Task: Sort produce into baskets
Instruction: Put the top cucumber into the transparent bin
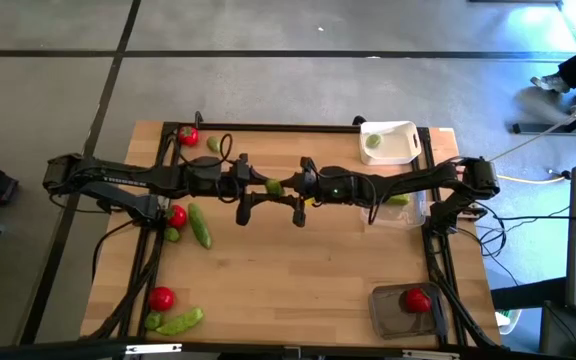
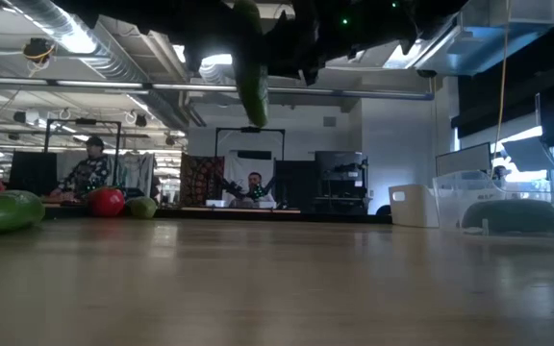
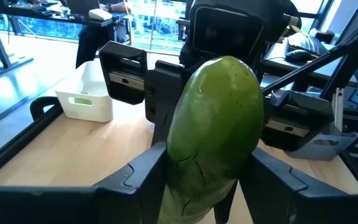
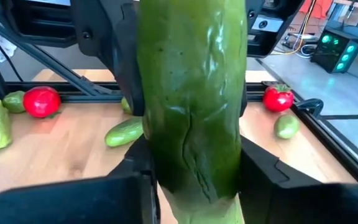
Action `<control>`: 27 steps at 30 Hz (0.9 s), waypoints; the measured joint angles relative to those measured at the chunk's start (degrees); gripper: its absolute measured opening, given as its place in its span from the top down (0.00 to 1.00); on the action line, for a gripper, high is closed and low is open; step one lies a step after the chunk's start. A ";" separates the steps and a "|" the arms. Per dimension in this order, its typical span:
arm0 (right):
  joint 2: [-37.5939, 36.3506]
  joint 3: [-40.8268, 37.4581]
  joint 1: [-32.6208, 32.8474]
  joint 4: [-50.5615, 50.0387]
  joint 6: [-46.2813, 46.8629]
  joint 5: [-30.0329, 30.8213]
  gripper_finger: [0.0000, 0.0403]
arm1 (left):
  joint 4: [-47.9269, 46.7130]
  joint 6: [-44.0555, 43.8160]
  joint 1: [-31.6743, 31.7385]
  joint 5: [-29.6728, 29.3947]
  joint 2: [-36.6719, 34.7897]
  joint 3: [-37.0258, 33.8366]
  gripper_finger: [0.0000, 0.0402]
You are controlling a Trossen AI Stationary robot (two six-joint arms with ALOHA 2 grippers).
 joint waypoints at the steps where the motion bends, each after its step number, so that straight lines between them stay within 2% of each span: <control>1: 0.00 0.00 0.00 0.03 -0.32 0.00 0.72 | 0.06 0.02 0.04 -0.02 -0.02 0.00 0.54; 7: 0.02 0.00 0.00 -0.14 -0.55 1.10 0.68 | -0.11 0.00 0.92 -0.08 -0.35 0.02 0.40; 12: -1.78 0.00 0.00 -4.58 -0.54 3.13 0.68 | -7.65 0.02 2.49 -0.24 -3.49 0.04 0.36; 16: -6.24 0.01 0.04 -14.21 1.09 6.30 0.68 | -17.39 -0.22 3.44 -0.77 -5.43 0.02 0.35; 19: -10.44 0.00 0.04 -22.40 4.30 7.15 0.68 | -21.15 -0.98 3.61 -0.83 -5.40 0.02 0.35; 27: -21.39 0.00 0.06 -47.19 15.64 8.93 0.68 | -20.19 -1.37 2.51 -0.81 -4.52 0.02 0.35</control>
